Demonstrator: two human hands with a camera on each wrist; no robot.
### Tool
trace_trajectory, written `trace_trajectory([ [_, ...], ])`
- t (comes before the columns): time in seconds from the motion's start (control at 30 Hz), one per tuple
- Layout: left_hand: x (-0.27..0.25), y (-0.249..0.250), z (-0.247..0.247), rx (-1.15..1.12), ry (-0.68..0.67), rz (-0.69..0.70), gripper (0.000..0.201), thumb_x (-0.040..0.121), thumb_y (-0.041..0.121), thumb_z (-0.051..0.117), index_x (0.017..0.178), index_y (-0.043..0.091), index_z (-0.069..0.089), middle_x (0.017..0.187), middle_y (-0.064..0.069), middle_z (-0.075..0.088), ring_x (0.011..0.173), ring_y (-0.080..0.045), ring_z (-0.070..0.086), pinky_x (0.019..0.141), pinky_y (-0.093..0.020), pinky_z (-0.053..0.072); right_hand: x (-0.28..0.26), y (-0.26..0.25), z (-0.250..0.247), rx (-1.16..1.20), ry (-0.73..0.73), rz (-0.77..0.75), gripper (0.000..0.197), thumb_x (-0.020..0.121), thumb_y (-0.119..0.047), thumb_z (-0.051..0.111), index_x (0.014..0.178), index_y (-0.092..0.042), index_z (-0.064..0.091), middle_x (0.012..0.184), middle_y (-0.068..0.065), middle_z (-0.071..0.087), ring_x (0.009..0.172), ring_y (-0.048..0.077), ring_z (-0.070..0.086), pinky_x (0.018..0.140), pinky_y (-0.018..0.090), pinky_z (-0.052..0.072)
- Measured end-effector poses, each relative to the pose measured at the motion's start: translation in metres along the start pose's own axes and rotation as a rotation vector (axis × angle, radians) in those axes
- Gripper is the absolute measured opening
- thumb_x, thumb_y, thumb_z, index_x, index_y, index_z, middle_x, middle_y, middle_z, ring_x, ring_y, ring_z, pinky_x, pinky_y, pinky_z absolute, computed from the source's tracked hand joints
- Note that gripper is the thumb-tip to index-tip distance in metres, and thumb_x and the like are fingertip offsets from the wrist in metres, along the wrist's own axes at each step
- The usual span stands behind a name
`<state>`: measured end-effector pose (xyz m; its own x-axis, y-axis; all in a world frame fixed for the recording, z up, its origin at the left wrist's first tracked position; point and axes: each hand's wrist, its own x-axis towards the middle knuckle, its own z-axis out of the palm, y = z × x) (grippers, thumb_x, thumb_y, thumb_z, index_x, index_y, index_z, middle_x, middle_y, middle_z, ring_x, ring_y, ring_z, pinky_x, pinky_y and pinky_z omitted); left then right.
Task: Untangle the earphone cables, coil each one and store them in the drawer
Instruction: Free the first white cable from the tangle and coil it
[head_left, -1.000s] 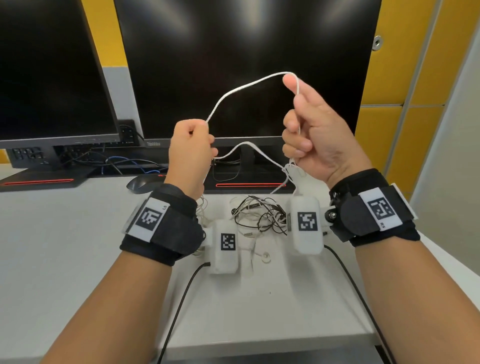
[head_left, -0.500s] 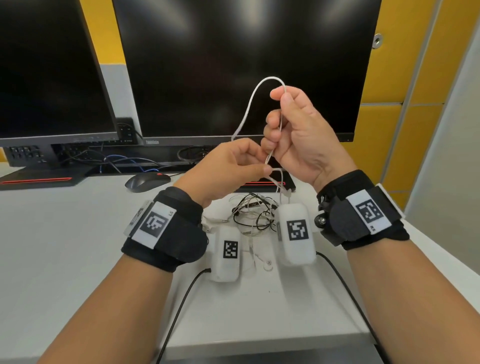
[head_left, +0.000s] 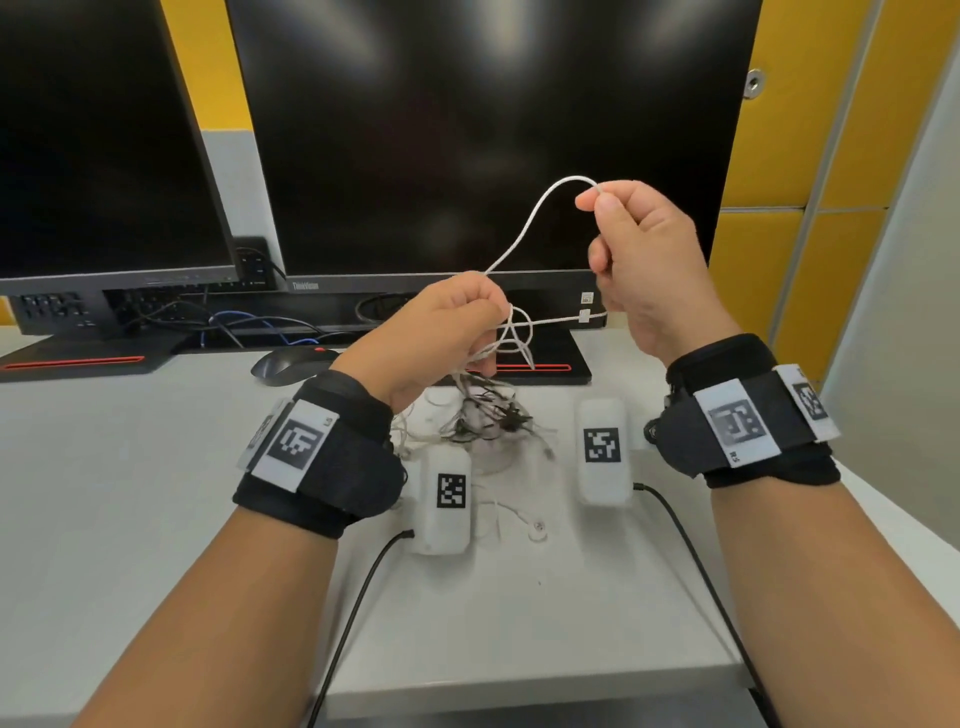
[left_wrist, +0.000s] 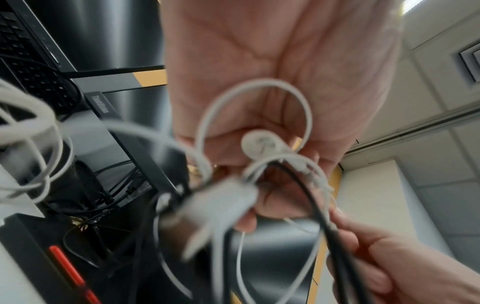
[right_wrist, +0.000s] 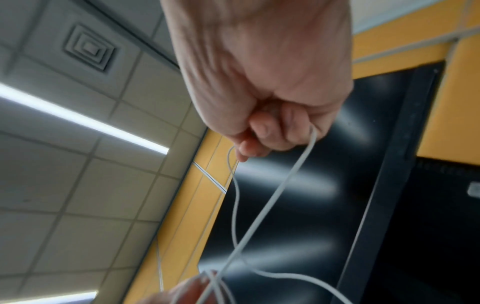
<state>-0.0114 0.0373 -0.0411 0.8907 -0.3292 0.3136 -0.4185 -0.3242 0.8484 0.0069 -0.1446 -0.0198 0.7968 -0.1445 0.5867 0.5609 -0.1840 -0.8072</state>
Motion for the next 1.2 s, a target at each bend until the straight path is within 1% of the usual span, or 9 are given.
trace_trajectory([
  [0.17,0.003,-0.003,-0.004,0.018,0.080,-0.041,0.017,0.096,0.014,0.041,0.084,0.017,0.053,0.059,0.004,0.044,0.051,-0.011,0.045,0.057,-0.029,0.042,0.008,0.010,-0.005,-0.138,0.118,-0.056,0.023,0.101,-0.019,0.041,0.102,-0.024,0.063,0.073,-0.008,0.055,0.059,0.000,0.050,0.053,0.012,0.042],
  [0.33,0.007,-0.005,-0.002,0.066,0.192,-0.134,0.016,0.096,0.016,0.042,0.084,0.014,0.052,0.064,-0.004,0.053,0.052,-0.014,0.047,0.049,-0.024,0.038,0.012,0.014,-0.006,-0.219,0.249,-0.096,0.019,0.100,-0.024,0.044,0.095,-0.028,0.062,0.081,-0.009,0.057,0.079,0.011,0.056,0.072,0.031,0.053],
  [0.43,0.007,-0.009,-0.001,0.108,0.216,-0.123,0.016,0.096,0.021,0.046,0.083,0.019,0.055,0.066,0.000,0.053,0.056,-0.011,0.048,0.052,-0.023,0.041,0.010,0.013,-0.004,-0.236,0.185,-0.099,0.018,0.099,-0.024,0.046,0.098,-0.023,0.064,0.076,-0.007,0.056,0.072,0.008,0.054,0.066,0.025,0.048],
  [0.53,0.005,-0.008,-0.001,0.005,0.211,-0.041,0.009,0.096,0.021,0.054,0.088,0.020,0.058,0.071,0.001,0.056,0.058,-0.009,0.052,0.058,-0.026,0.046,0.006,0.009,0.001,-0.170,0.040,0.002,0.017,0.098,-0.021,0.049,0.098,-0.020,0.066,0.065,-0.004,0.054,0.051,0.000,0.047,0.049,0.015,0.040],
  [0.67,0.002,-0.004,-0.002,-0.140,0.124,-0.038,0.010,0.096,0.010,0.054,0.097,0.019,0.058,0.084,-0.004,0.068,0.069,-0.013,0.065,0.062,-0.024,0.053,0.000,0.003,0.005,-0.038,-0.111,0.154,0.017,0.101,-0.021,0.045,0.097,-0.021,0.061,0.061,-0.002,0.054,0.041,0.004,0.037,0.038,0.017,0.032],
  [0.77,0.003,-0.004,-0.002,-0.042,0.095,-0.079,0.014,0.096,0.011,0.052,0.091,0.018,0.062,0.078,-0.002,0.068,0.072,-0.015,0.064,0.064,-0.024,0.051,0.001,0.000,0.002,0.073,-0.089,0.165,0.017,0.101,-0.022,0.042,0.094,-0.021,0.058,0.061,-0.003,0.053,0.041,0.005,0.036,0.038,0.018,0.029],
  [0.97,0.004,0.000,-0.002,0.016,0.168,-0.161,0.018,0.095,0.014,0.047,0.081,0.010,0.059,0.066,0.000,0.048,0.064,-0.015,0.054,0.060,-0.021,0.047,0.010,0.009,-0.009,-0.090,0.192,-0.085,0.017,0.099,-0.021,0.047,0.098,-0.019,0.063,0.071,-0.008,0.053,0.059,0.001,0.048,0.050,0.009,0.040],
  [1.1,0.005,-0.001,-0.008,-0.068,0.299,-0.391,0.032,0.097,0.010,0.042,0.066,0.005,0.047,0.065,-0.006,0.052,0.060,-0.016,0.054,0.067,-0.028,0.049,0.012,0.014,-0.009,-0.179,0.171,-0.133,0.016,0.098,-0.026,0.050,0.096,-0.023,0.066,0.072,-0.011,0.055,0.067,0.003,0.052,0.059,0.013,0.044],
  [1.2,0.017,0.004,-0.007,-0.182,0.430,-0.420,0.031,0.098,0.017,0.040,0.071,0.007,0.053,0.074,-0.004,0.060,0.071,-0.014,0.058,0.076,-0.031,0.047,0.012,0.014,-0.009,-0.204,0.167,-0.133,0.015,0.097,-0.028,0.053,0.095,-0.025,0.067,0.072,-0.012,0.056,0.070,0.002,0.053,0.064,0.017,0.045],
])
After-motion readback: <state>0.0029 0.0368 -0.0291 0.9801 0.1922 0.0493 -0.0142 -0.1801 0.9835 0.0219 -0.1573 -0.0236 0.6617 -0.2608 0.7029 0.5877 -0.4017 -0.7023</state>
